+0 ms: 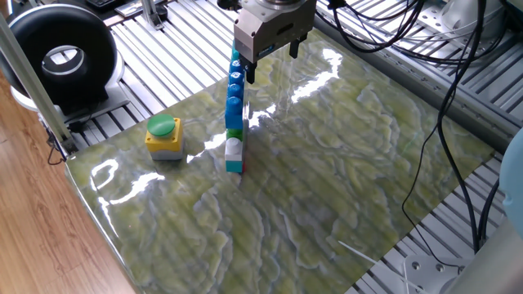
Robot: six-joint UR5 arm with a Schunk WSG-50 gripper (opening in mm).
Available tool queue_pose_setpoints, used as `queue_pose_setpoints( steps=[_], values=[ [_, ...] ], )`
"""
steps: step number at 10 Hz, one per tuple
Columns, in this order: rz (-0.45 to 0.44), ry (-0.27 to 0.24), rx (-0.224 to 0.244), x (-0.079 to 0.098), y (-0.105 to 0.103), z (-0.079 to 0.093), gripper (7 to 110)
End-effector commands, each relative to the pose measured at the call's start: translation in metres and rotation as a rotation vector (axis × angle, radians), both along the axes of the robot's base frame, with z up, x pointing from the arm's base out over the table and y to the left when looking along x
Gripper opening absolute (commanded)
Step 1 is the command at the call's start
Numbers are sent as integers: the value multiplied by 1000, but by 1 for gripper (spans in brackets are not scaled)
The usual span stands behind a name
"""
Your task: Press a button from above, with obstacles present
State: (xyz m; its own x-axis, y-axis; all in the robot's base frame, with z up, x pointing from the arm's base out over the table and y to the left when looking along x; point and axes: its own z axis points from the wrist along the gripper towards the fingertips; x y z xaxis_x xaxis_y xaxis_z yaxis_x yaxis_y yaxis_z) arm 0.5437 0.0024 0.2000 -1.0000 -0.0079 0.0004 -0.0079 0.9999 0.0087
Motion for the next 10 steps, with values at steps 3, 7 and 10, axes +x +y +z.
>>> queue_pose_setpoints(
  steps=[3,7,10],
  values=[
    [-149,-142,18,36,5,1,7],
    [-147,-142,20,36,5,3,7],
    [-146,-139,19,33,5,6,7]
  ],
)
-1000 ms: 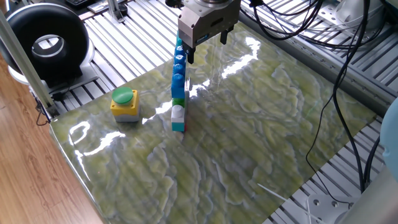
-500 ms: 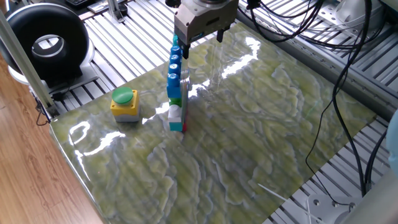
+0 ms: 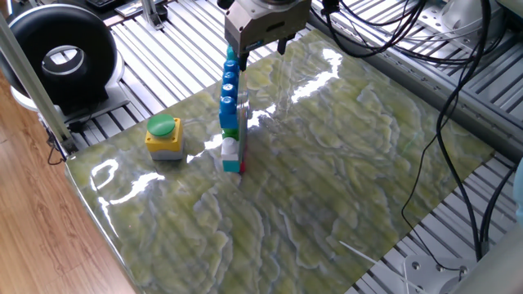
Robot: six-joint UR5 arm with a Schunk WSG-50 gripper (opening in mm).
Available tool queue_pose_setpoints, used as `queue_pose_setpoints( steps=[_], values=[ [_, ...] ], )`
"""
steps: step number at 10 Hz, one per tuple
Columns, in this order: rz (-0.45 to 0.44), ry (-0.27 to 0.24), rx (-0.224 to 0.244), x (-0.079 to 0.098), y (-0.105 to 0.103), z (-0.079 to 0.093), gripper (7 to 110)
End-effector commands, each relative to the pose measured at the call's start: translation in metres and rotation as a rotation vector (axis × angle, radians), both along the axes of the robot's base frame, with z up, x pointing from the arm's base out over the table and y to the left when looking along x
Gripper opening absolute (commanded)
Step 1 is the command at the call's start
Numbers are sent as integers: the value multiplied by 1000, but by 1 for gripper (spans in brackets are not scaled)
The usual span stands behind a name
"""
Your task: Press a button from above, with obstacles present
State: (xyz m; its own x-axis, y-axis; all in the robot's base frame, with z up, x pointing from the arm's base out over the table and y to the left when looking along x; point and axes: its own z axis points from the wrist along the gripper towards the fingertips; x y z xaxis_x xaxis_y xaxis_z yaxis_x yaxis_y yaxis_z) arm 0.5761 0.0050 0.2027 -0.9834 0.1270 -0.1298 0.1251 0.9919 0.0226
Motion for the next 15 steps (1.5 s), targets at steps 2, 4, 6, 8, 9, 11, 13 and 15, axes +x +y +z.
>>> queue_pose_setpoints(
  steps=[2,4,6,8,9,11,13,15],
  values=[
    [-10,-7,13,0,2,4,7],
    [-8,-4,10,-1,2,5,7],
    [-5,-2,8,-1,1,5,7],
    [-2,-2,-5,-2,-2,6,7],
    [-2,-1,-14,-3,-4,7,7],
    [-3,-1,-14,-3,-4,7,7],
    [-2,-5,-8,-2,-2,7,7],
    [0,-7,-3,-1,-1,7,7]
  ],
)
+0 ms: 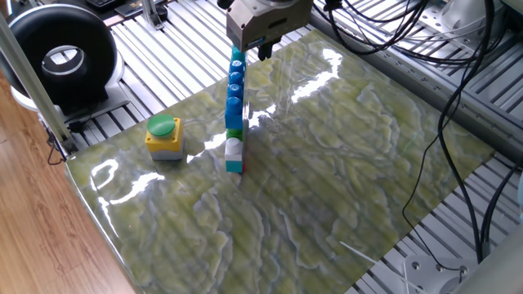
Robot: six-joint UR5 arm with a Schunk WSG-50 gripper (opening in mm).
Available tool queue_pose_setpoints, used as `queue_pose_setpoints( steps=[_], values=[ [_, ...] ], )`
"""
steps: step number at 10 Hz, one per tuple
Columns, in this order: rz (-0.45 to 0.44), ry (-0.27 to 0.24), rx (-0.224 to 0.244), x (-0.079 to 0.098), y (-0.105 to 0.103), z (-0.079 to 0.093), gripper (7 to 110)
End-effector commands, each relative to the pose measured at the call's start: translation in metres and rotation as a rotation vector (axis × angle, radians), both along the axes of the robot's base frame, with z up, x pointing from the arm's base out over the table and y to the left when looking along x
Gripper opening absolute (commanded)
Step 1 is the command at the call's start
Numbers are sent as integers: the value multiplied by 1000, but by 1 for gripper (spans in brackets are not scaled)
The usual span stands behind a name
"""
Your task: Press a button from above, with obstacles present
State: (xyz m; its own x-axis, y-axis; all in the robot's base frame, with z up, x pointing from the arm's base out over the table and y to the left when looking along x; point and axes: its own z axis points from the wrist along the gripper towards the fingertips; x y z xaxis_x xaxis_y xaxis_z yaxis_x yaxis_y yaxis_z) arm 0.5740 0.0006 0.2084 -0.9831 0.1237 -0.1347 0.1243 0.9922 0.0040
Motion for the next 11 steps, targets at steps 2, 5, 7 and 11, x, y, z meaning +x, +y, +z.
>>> queue_pose_setpoints(
  steps=[2,5,7,11],
  values=[
    [-4,-3,22,1,5,1,7],
    [-10,6,21,-1,4,1,7],
    [-3,10,31,-2,7,1,7],
    [157,-3,-48,2,-7,1,7]
  ],
)
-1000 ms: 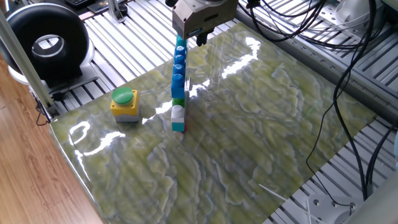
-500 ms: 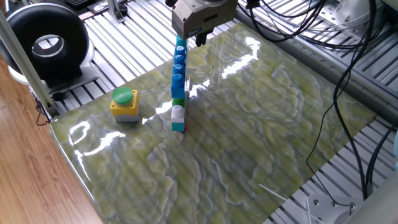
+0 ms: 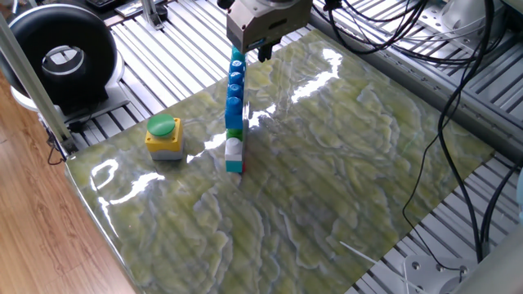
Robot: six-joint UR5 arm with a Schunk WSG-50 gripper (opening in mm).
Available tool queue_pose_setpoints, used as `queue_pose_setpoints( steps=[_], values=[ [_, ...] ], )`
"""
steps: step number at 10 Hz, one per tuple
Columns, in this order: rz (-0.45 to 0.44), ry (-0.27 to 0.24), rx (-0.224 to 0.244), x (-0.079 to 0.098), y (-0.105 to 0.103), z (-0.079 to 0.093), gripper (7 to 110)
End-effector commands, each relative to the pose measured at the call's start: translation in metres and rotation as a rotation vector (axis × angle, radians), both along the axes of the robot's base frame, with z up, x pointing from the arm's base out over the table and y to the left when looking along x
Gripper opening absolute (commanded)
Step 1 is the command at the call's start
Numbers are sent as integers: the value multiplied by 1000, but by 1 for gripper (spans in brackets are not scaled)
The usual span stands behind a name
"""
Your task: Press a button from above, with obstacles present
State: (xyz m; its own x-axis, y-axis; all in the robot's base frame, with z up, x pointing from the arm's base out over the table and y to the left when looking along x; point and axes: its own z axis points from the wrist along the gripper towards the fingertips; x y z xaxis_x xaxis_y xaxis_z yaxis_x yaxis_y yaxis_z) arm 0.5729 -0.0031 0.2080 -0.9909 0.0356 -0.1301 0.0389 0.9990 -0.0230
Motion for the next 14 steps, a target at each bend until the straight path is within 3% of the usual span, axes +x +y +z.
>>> queue_pose_setpoints(
  steps=[1,2,3,5,7,10,12,14],
  values=[
    [87,-26,40,6,12,2,7],
    [78,-48,83,11,23,3,7],
    [100,-74,49,18,16,4,7],
    [157,-14,-36,5,-4,2,7],
    [163,36,-39,-7,-6,2,7],
    [178,75,-34,-3,-4,37,7],
    [181,88,-26,7,9,54,7],
    [154,92,-14,23,43,66,7]
  ],
)
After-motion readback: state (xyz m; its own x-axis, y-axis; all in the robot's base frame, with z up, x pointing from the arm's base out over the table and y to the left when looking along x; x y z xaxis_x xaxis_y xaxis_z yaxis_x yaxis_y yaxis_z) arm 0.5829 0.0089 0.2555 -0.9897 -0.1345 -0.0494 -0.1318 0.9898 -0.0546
